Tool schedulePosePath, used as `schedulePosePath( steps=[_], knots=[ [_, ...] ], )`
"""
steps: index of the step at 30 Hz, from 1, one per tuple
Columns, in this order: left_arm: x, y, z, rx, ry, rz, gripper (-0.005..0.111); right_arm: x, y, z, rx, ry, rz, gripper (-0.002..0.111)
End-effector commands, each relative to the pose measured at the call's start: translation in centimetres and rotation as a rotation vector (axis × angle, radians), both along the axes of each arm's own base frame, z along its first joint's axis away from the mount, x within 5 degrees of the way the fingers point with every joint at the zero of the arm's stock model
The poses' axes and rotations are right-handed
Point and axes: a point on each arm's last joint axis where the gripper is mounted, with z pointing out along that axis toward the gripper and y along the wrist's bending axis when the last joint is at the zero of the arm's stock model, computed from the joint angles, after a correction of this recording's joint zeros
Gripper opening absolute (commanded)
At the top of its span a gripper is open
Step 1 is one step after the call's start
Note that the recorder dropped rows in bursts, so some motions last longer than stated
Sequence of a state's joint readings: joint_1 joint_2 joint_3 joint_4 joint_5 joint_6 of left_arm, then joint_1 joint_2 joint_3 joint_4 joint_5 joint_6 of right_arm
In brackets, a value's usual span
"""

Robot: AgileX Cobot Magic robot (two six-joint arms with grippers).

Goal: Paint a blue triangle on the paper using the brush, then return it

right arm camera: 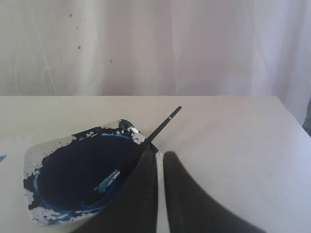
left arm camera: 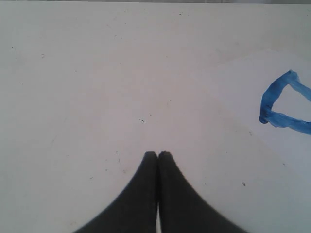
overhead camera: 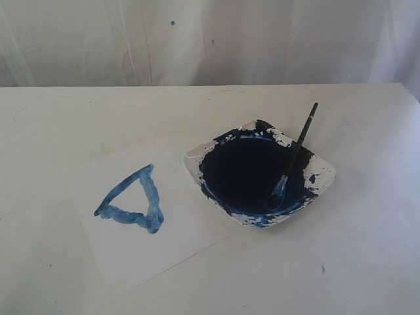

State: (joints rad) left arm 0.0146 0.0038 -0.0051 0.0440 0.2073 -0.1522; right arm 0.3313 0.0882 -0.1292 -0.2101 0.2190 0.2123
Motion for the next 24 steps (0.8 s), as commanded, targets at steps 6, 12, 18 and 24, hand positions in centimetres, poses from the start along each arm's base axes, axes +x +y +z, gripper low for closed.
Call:
schedulePosePath(
  steps=[6, 12, 18, 24],
  knots=[
    [0.0, -0.1, -0.1, -0.011, -0.003, -0.005, 0.0, -0.3, 0.1, -2.5, -0.011, -0.025, 0.021, 0.005],
    [0.0, -0.1, -0.1, -0.011, -0.003, -0.005, 0.0, -0.2, 0.1, -3.5, -0.018, 0.011, 0.021, 0.005],
    [0.0, -0.1, -0.1, -0.011, -0.003, -0.005, 0.0, -0.3, 0.1, -3.9, -0.005, 0.041, 0.02, 0.005],
    [0.0, -0.1, -0.1, -0.011, -0.004, -0.005, 0.0, -0.5, -0.1, -4.9, -0.037, 0.157, 0.008, 0.005]
  ],
)
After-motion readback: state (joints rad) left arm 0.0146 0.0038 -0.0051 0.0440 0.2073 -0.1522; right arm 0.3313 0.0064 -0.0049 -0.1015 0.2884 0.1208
